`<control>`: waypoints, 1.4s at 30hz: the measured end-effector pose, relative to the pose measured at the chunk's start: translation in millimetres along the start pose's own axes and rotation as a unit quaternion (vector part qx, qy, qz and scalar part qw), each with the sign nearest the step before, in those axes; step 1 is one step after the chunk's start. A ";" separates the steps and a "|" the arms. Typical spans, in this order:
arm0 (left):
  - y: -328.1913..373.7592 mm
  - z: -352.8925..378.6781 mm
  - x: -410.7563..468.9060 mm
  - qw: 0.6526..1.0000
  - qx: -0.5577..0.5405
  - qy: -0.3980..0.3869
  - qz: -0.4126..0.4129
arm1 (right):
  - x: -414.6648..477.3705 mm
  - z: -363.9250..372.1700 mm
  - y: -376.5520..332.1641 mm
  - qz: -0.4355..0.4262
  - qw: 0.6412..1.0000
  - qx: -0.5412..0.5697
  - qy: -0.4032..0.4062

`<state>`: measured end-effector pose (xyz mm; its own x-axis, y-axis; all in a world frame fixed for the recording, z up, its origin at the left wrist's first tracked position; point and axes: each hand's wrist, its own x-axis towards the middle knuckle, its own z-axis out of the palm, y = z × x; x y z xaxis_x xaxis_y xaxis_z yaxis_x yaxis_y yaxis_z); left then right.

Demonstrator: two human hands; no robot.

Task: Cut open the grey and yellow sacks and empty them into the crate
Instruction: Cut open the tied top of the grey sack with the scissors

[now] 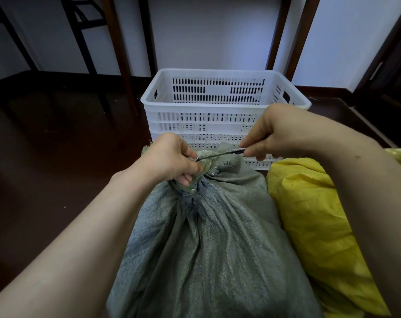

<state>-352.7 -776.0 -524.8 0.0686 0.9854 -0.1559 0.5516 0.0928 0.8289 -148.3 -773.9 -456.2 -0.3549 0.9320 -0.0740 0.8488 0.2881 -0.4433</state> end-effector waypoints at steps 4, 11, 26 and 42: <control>-0.6 0.4 1.0 1.000 0.030 -0.003 0.007 | -2.5 -0.4 -7.0 0.005 0.999 -0.049 0.000; 5.4 7.5 -0.8 0.996 0.086 -0.017 0.031 | -9.2 4.1 -28.6 0.015 0.985 -0.172 0.023; 9.5 10.0 -1.1 0.988 0.140 -0.041 0.044 | -0.7 14.5 -19.3 0.032 0.989 -0.145 0.002; -8.7 -1.0 7.4 0.992 0.119 0.017 0.041 | 2.4 -3.9 23.5 0.122 0.989 0.068 -0.036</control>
<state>-357.7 -769.4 -532.6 0.0965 0.9927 -0.0719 0.7267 -0.0209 0.6867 -127.6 -764.1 -463.3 -0.1771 0.9505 -0.2555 0.8535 0.0190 -0.5208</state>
